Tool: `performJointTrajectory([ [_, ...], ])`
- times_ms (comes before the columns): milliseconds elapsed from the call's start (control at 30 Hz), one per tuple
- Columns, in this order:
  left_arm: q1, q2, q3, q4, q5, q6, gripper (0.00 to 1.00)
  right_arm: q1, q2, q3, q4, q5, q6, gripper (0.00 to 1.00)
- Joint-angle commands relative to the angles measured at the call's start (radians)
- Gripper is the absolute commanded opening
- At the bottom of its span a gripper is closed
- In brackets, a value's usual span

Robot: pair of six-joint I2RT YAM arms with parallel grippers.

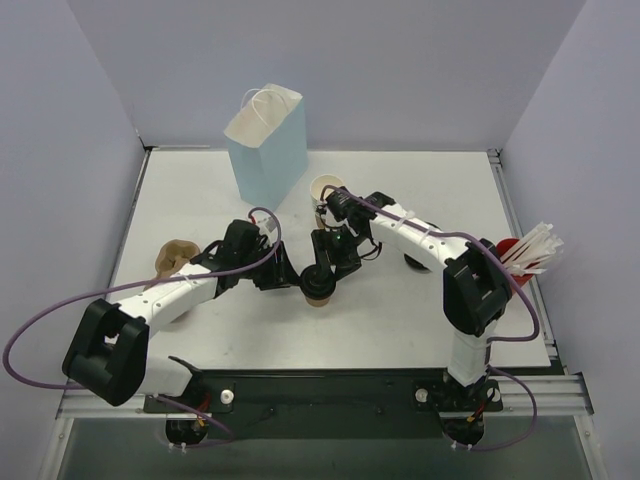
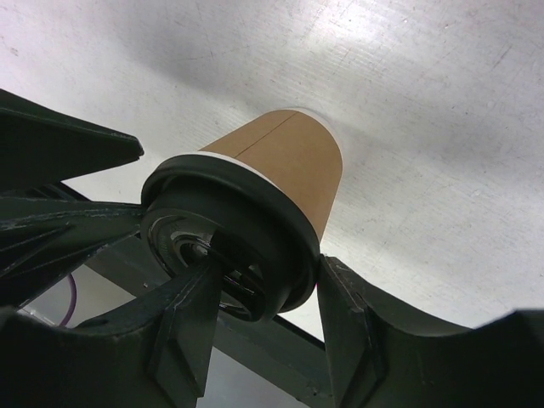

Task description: Pack the takeout coffee

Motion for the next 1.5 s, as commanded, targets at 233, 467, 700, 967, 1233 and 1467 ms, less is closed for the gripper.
performJointTrajectory([
  [233,-0.010,0.103,-0.092,-0.002,-0.188,-0.023,0.51,-0.009,0.032,-0.133,0.002,0.089,-0.015,0.44],
  [467,-0.053,0.148,-0.072,-0.071,-0.259,-0.052,0.51,-0.023,0.015,-0.193,0.010,0.095,-0.041,0.42],
  [700,-0.032,0.024,0.051,-0.082,-0.148,-0.008,0.52,-0.022,0.000,-0.194,0.009,0.043,-0.077,0.42],
  [967,-0.007,0.019,0.175,-0.091,-0.041,0.101,0.52,-0.012,0.011,-0.165,0.004,0.000,-0.119,0.42],
  [1233,0.031,0.039,0.203,-0.082,0.019,0.196,0.52,-0.008,0.028,-0.147,-0.004,-0.026,-0.140,0.41],
  [1467,0.065,0.082,0.224,-0.091,0.063,0.256,0.51,-0.003,0.035,-0.139,-0.005,-0.026,-0.143,0.40],
])
